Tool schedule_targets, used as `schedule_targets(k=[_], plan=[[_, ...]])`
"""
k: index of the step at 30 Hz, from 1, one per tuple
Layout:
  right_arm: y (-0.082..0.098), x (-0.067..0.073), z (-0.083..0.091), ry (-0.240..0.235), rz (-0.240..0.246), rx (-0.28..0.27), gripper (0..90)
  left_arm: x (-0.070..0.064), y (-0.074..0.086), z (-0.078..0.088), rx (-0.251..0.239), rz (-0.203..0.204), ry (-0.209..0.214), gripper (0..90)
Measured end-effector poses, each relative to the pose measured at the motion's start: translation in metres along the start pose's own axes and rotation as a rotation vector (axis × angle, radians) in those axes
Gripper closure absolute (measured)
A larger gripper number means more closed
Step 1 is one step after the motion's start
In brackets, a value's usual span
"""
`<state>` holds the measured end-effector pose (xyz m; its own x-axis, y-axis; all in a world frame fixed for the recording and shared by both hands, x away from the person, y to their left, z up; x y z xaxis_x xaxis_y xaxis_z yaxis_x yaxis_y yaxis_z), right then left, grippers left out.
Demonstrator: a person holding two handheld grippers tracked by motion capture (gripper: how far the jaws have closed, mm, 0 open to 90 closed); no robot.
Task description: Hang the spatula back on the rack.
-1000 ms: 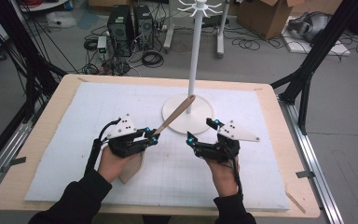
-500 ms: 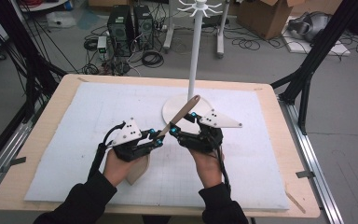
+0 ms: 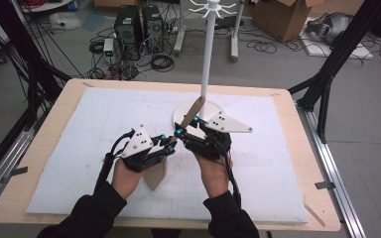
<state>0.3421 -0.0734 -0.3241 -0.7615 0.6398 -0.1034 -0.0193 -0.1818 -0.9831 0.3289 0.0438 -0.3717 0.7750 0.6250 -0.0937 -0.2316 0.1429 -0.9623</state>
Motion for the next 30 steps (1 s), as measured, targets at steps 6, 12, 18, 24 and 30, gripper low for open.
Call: schedule_targets(k=[6, 12, 18, 24, 30], plan=[[-0.013, 0.005, 0.001, -0.039, -0.006, -0.034, 69.9, -0.002, -0.008, 0.006, -0.035, -0.02, -0.021, 77.9], [-0.026, 0.014, 0.003, -0.107, 0.009, -0.062, 74.5, -0.004, -0.014, 0.011, -0.067, -0.02, 0.004, 77.7], [-0.037, 0.016, 0.007, -0.18, 0.017, -0.062, 74.9, -0.006, -0.019, 0.017, -0.099, -0.002, 0.065, 77.2], [-0.038, 0.017, 0.009, -0.259, 0.054, -0.026, 75.0, -0.005, -0.021, 0.02, -0.075, 0.046, 0.192, 68.7], [-0.036, 0.022, 0.01, -0.349, 0.083, -0.004, 75.0, -0.005, -0.017, 0.02, -0.036, 0.079, 0.309, 64.1]])
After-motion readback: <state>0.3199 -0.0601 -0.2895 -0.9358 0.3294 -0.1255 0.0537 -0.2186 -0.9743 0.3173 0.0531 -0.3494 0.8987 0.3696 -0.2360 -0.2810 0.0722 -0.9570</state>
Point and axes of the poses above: each handheld gripper's, and its own axes: z roughly backward along the jaws, y roughly out of its underside, x roughly to its left, the point moved 7 cm from there along -z, roughly forward along the jaws, and after that the axes turned 12 degrees about z, right-handed, at the moved point
